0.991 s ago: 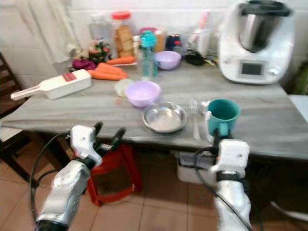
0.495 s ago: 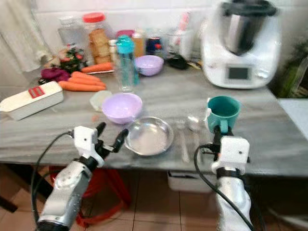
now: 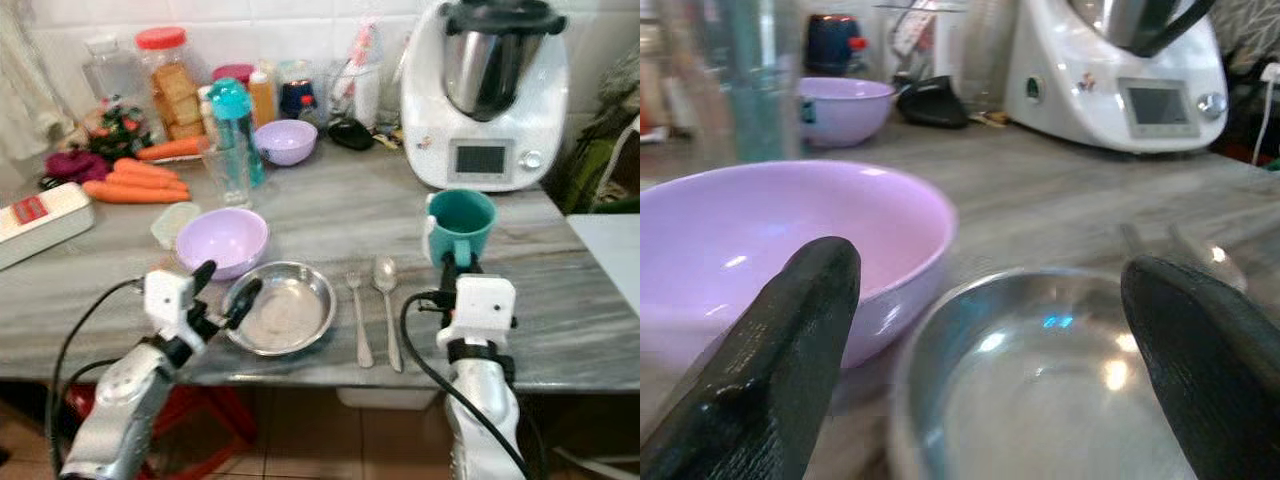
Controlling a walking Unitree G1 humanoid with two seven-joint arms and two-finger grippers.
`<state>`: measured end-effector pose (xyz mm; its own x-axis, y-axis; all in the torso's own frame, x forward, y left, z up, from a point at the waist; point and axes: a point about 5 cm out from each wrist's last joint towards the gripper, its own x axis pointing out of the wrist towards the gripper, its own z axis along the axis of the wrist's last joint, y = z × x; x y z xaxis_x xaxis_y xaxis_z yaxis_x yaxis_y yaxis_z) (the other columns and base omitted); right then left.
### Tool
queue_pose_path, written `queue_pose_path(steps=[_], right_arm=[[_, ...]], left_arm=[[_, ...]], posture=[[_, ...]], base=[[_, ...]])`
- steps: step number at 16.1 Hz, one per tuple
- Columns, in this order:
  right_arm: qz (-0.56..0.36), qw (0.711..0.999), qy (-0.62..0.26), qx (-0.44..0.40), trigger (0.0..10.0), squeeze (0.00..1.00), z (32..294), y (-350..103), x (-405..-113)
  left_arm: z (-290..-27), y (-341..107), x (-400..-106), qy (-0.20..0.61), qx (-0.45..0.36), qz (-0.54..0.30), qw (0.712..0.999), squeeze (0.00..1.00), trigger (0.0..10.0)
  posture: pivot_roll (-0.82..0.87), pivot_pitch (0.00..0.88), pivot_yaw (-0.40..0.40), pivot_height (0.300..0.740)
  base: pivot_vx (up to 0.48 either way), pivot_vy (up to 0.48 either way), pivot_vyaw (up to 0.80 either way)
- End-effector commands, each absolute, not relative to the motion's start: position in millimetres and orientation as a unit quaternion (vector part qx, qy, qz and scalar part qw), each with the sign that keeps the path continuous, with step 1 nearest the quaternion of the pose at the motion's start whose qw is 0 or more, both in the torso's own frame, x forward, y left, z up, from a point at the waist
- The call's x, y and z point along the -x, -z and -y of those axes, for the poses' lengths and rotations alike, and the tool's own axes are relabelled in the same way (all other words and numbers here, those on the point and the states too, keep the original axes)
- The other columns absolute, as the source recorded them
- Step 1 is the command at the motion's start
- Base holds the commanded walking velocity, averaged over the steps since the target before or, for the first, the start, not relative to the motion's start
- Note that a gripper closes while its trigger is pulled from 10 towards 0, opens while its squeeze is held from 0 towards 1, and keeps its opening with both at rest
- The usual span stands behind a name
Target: Setting the table
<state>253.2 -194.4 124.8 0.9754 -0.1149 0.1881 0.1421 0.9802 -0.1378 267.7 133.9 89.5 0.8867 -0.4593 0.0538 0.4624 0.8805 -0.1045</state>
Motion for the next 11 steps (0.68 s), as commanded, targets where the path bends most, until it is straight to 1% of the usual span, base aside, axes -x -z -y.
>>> queue_pose_path(steps=[1, 3, 7, 8, 11], right_arm=[[0.099, 0.991, 0.055, 0.073, 10.0, 0.00, 191.5, -129.7, -257.1], [0.102, 0.991, 0.043, 0.076, 10.0, 0.00, 190.9, -131.5, -259.8], [0.107, 0.992, -0.036, 0.053, 10.0, 0.00, 183.0, -139.3, -273.0], [0.111, 0.991, -0.065, 0.047, 10.0, 0.00, 179.9, -143.6, -280.2], [0.107, 0.987, -0.107, 0.047, 10.0, 0.00, 173.7, -146.6, -302.7]], left_arm=[[-139.8, -92.5, -265.1, 0.247, 0.055, 0.017, 0.967, 0.00, 10.0], [-140.9, -92.2, -260.7, 0.265, 0.048, 0.016, 0.963, 0.00, 10.0], [-144.1, -90.7, -255.8, 0.275, 0.040, 0.009, 0.961, 0.00, 10.0], [-144.4, -90.9, -255.4, 0.277, 0.042, 0.008, 0.960, 0.00, 10.0], [-144.0, -91.7, -255.7, 0.284, 0.039, 0.007, 0.958, 0.00, 10.0]], posture=[[-0.03, 0.000, 0.030, 0.740], [-0.03, 0.000, 0.029, 0.740], [-0.02, 0.000, 0.038, 0.740], [-0.02, 0.000, 0.041, 0.740], [-0.01, 0.000, 0.041, 0.740]], base=[[0.000, 0.000, 0.00], [0.000, 0.000, 0.00], [0.000, 0.000, 0.00], [0.000, 0.000, 0.00], [0.000, 0.000, 0.00]])
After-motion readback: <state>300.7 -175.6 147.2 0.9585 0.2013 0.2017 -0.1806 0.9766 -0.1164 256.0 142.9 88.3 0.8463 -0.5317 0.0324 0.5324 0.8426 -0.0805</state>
